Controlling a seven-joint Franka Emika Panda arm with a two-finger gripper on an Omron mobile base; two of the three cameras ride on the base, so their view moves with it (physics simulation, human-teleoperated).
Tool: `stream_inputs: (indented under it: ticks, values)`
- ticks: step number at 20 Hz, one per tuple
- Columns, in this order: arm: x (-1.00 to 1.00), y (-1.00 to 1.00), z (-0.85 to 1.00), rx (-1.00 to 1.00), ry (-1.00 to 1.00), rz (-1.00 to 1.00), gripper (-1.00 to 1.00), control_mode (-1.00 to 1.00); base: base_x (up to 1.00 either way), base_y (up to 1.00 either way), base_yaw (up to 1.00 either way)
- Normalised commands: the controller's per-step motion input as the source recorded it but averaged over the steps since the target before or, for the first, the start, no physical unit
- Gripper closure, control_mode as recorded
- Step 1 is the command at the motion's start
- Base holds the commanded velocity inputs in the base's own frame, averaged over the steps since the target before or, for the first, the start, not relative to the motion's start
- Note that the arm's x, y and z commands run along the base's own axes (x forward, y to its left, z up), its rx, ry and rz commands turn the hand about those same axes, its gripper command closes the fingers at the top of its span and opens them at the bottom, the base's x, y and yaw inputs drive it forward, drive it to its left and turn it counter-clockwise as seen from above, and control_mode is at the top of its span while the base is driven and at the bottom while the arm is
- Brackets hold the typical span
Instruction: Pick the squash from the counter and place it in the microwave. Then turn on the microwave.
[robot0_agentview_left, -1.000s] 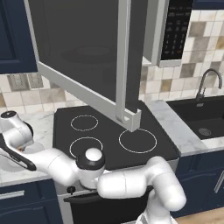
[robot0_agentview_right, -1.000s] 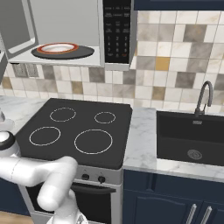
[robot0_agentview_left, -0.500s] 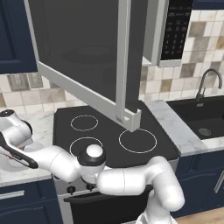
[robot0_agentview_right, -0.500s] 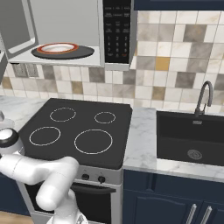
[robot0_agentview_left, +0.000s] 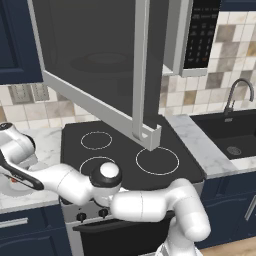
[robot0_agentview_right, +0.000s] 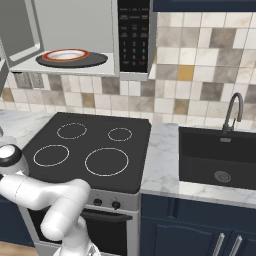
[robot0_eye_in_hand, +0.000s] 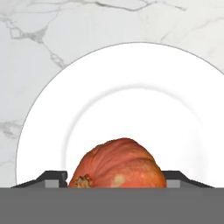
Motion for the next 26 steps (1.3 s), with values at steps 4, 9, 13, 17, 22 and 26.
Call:
stream_inputs:
  ticks: [4, 9, 13, 17, 22, 26]
  values:
    - [-0.22, -0.44, 0.0, 0.0, 0.0, 0.0, 1.0, -1.0, 0.0, 0.0, 0.0]
    - [-0.22, -0.46, -0.02, 0.0, -0.01, 0.0, 1.0, -1.0, 0.0, 0.0, 0.0]
    - [-0.34, -0.45, -0.11, 0.0, -0.03, 0.0, 1.0, -1.0, 0.0, 0.0, 0.0]
    - [-0.43, -0.42, -0.19, 0.0, -0.03, 0.0, 1.0, -1.0, 0.0, 0.0, 0.0]
    - [-0.45, -0.49, -0.15, 0.03, -0.02, 0.0, 1.0, -1.0, 0.0, 0.0, 0.0]
    - [-0.41, -0.53, -0.09, 0.05, -0.01, 0.0, 1.0, -1.0, 0.0, 0.0, 0.0]
